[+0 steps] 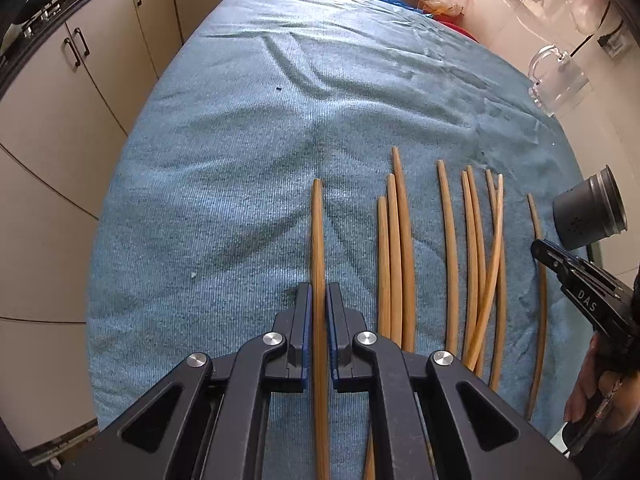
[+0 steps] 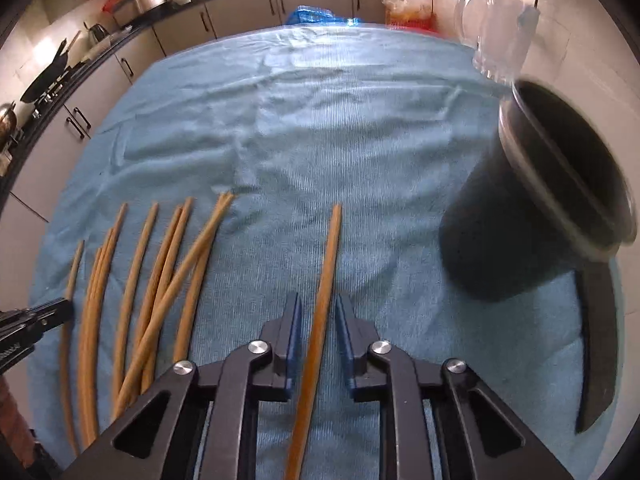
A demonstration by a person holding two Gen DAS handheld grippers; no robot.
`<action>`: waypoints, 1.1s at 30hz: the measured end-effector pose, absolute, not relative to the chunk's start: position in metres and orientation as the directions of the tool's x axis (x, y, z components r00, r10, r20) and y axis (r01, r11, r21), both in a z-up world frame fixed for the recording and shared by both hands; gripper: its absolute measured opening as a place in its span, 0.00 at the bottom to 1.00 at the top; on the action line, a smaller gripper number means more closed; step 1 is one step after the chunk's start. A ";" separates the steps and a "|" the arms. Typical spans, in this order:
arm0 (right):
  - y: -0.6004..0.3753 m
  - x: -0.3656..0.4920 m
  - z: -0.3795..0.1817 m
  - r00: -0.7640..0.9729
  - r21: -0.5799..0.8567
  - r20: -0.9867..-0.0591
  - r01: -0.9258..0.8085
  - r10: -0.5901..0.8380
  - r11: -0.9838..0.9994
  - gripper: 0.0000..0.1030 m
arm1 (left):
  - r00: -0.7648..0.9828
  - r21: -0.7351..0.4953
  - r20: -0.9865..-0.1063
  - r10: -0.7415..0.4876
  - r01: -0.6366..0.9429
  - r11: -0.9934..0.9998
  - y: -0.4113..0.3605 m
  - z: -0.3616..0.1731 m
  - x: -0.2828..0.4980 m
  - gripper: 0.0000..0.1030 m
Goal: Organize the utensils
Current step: 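Lift the left gripper's chopstick upright while the right gripper lifts its chopstick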
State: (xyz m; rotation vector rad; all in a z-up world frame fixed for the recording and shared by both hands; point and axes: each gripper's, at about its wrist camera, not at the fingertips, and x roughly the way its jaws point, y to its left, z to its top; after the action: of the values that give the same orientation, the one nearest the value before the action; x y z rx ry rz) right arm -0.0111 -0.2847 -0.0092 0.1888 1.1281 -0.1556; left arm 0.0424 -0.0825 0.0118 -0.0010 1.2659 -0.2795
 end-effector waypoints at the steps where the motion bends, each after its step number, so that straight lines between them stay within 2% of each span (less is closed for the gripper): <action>1: -0.285 -0.011 -0.009 0.426 0.073 -0.904 0.216 -0.026 0.974 0.09 | 0.276 -0.154 -0.938 -0.209 0.205 0.966 -0.083 0.012 0.043 0.06; 7: -0.282 -0.022 0.004 0.494 0.146 -0.868 0.182 0.038 0.973 0.07 | 0.350 -0.187 -0.902 -0.254 0.215 0.959 -0.080 0.031 0.031 0.06; 13: -0.272 -0.066 0.056 0.685 0.232 -0.722 0.108 0.097 0.967 0.07 | 0.459 -0.218 -0.837 -0.298 0.219 0.951 -0.074 0.073 0.008 0.06; 21: -0.268 -0.109 0.096 0.802 0.255 -0.588 0.066 0.101 0.965 0.07 | 0.572 -0.210 -0.756 -0.319 0.249 0.945 -0.075 0.124 -0.030 0.07; 33: -0.284 -0.138 0.109 0.846 0.298 -0.525 0.077 0.096 0.952 0.07 | 0.612 -0.222 -0.707 -0.355 0.284 0.933 -0.084 0.158 -0.051 0.06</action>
State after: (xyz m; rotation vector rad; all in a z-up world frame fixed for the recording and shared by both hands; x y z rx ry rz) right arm -0.1384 -0.2845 0.1090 0.3165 0.5654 0.0102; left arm -0.0507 -0.0844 0.1578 -0.0905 0.8350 -0.3693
